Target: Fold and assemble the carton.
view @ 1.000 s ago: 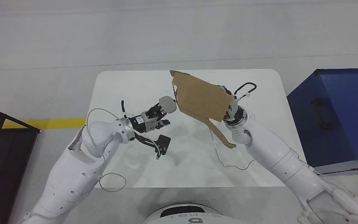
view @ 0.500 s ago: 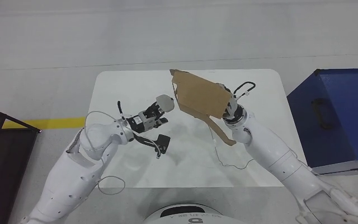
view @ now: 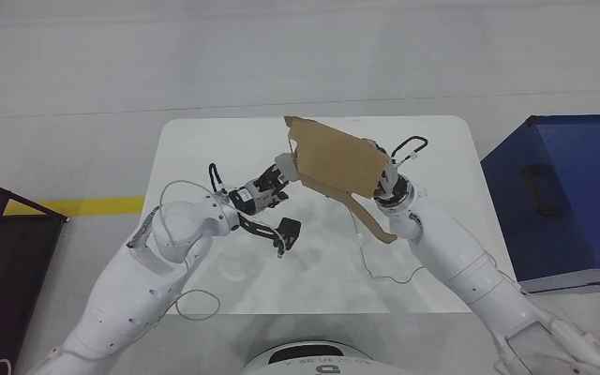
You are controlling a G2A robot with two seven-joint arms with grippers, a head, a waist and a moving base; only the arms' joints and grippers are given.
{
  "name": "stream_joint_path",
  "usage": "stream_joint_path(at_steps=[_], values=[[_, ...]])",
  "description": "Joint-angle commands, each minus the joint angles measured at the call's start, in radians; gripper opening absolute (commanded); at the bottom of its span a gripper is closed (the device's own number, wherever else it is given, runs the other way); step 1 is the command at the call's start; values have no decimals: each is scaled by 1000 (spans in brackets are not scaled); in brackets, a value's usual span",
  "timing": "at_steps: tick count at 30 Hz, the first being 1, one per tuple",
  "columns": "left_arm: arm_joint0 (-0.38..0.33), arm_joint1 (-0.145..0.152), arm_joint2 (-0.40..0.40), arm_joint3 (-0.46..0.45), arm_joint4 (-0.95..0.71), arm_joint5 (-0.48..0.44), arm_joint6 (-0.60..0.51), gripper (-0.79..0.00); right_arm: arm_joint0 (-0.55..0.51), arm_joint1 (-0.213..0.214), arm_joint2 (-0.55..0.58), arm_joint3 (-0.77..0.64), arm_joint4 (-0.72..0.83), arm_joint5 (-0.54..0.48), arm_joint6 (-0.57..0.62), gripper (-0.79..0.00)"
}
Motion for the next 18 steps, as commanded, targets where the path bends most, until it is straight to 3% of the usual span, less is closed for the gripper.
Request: stream_joint_path(at_steps=[1, 18], values=[[0, -1, 1, 0, -5, 9, 3, 0, -2, -3, 7, 5, 1, 1, -1, -785], [99, 12, -90, -31, -58, 164, 25, 0, 11, -32, 7, 86, -94, -34, 34, -785]])
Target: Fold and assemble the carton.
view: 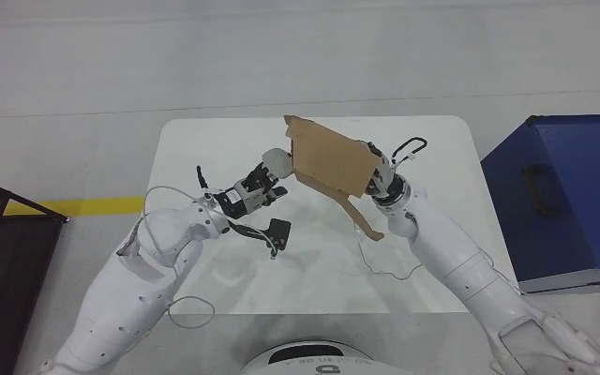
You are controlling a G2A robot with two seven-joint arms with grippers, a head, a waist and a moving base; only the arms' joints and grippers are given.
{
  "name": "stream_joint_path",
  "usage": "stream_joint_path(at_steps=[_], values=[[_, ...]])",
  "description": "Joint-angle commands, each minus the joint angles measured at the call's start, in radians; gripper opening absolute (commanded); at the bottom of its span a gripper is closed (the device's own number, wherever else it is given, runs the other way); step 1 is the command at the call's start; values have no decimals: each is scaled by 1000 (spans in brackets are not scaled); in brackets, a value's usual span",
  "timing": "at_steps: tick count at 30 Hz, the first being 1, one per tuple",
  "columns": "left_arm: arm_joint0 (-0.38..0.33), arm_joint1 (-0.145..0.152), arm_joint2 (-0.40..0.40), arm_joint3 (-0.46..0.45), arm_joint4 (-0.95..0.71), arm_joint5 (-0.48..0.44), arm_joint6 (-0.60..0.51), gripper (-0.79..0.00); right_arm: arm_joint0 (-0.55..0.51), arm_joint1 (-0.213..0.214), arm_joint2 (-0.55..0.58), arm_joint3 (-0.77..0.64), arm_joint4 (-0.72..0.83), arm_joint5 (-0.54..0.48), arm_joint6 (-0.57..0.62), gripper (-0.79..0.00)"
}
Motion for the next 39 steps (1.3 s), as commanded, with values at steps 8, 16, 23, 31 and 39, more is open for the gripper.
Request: stream_joint_path(at_steps=[8, 16, 23, 31, 39], values=[[26, 3, -24, -9, 6, 20, -14, 0, 8, -10, -8, 17, 37, 22, -22, -785], [62, 7, -90, -16, -73, 59, 0, 0, -17, -25, 77, 12, 397, 221, -221, -785], [158, 18, -213, 9, -190, 99, 51, 0, 3, -26, 96, 85, 402, 221, -222, -785], [199, 21, -191, 100, -157, 86, 87, 0, -1, -26, 99, 88, 390, 197, -239, -785], [140, 9, -129, 218, -247, 57, 129, 0, -86, -27, 115, 78, 232, 147, -315, -785]])
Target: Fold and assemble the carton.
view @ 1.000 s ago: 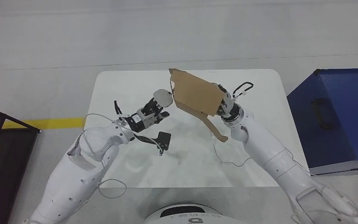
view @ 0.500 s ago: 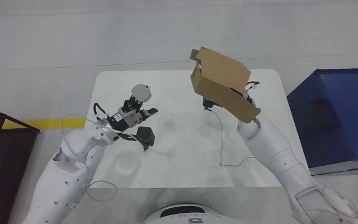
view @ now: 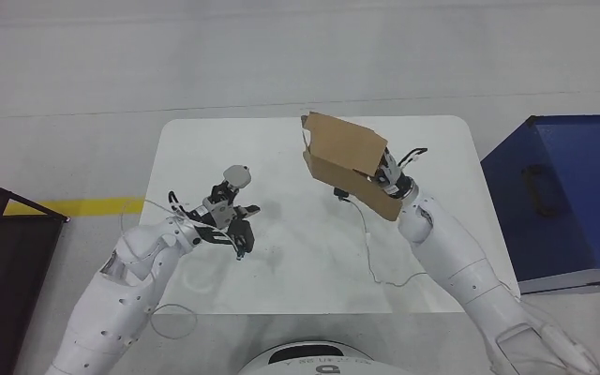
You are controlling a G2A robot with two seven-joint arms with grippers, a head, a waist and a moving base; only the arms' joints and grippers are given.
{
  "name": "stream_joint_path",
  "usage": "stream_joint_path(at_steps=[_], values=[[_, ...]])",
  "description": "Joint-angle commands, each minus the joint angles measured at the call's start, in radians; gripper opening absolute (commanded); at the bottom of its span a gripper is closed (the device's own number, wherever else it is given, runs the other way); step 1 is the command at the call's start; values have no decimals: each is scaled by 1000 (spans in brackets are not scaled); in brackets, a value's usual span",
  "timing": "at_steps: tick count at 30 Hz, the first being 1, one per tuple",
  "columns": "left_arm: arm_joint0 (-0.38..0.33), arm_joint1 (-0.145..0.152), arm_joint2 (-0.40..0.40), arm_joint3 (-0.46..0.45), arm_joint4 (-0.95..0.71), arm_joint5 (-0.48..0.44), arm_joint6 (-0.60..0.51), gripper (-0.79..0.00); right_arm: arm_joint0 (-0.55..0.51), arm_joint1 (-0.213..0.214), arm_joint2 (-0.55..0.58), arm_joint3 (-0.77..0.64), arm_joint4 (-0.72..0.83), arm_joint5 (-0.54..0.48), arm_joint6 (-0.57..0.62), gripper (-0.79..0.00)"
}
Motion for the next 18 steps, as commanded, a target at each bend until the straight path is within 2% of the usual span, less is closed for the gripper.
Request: stream_joint_path(at_steps=[1, 4, 9, 18], values=[[-18, -3, 22, 23, -17, -10, 27, 0, -11, -3, -3, 4, -35, -1, 4, -785], [-60, -11, 73, 61, -20, -30, 43, 0, -22, -11, -11, 13, -75, 14, 27, -785], [-137, -25, 168, 115, 23, -49, 67, 0, -22, -25, -42, 38, -51, 75, 63, -785], [-204, -31, 217, 118, 13, -31, 192, 0, 24, -17, -196, -5, 182, 75, 93, -785]])
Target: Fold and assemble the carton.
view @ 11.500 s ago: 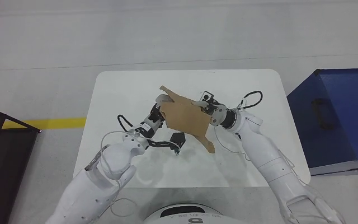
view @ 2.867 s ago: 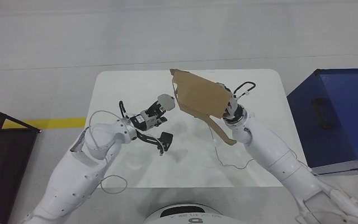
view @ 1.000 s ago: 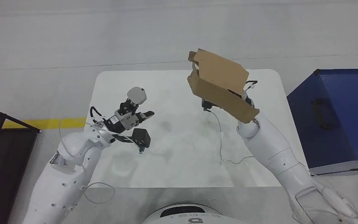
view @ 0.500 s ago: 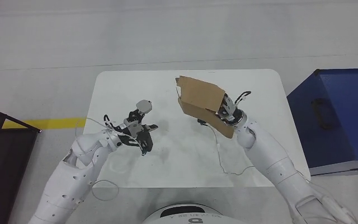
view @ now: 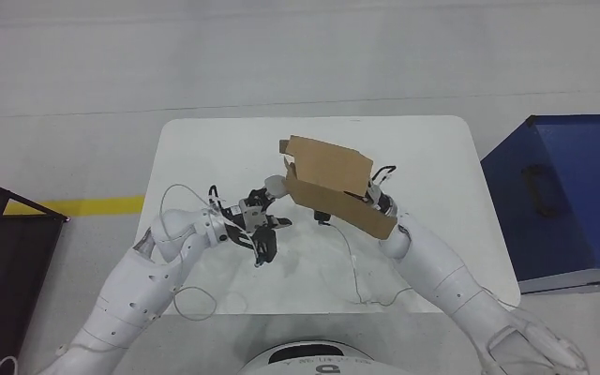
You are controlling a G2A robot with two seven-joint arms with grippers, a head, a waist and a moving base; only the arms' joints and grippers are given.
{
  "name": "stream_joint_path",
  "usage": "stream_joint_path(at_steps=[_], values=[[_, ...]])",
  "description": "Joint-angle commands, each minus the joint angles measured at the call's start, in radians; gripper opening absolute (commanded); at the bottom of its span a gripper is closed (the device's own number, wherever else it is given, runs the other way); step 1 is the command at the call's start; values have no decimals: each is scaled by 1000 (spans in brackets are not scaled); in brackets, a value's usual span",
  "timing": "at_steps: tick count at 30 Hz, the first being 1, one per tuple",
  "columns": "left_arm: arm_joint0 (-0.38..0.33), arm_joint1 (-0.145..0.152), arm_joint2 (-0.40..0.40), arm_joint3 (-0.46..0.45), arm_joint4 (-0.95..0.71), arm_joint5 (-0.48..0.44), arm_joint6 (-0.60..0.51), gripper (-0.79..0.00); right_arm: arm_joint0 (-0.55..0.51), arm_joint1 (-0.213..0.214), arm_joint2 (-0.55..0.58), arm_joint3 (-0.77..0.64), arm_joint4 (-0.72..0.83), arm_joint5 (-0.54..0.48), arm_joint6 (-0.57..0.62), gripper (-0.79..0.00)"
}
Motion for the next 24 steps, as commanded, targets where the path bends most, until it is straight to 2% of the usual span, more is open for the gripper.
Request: stream_joint_path(at_steps=[1, 9, 20, 24], values=[[-1, 3, -4, -3, 5, 14, 34, 0, 12, 10, -23, -7, 49, 0, 0, -785], [27, 16, -44, -56, 7, 59, 82, 0, 63, 59, -132, -35, 199, 0, 0, -785], [53, 26, -87, -146, 17, 67, 37, 0, 122, 105, -254, -55, 379, 0, -44, -785], [59, 30, -106, -168, 14, 62, 29, 0, 130, 117, -295, -83, 499, 0, -96, -785]])
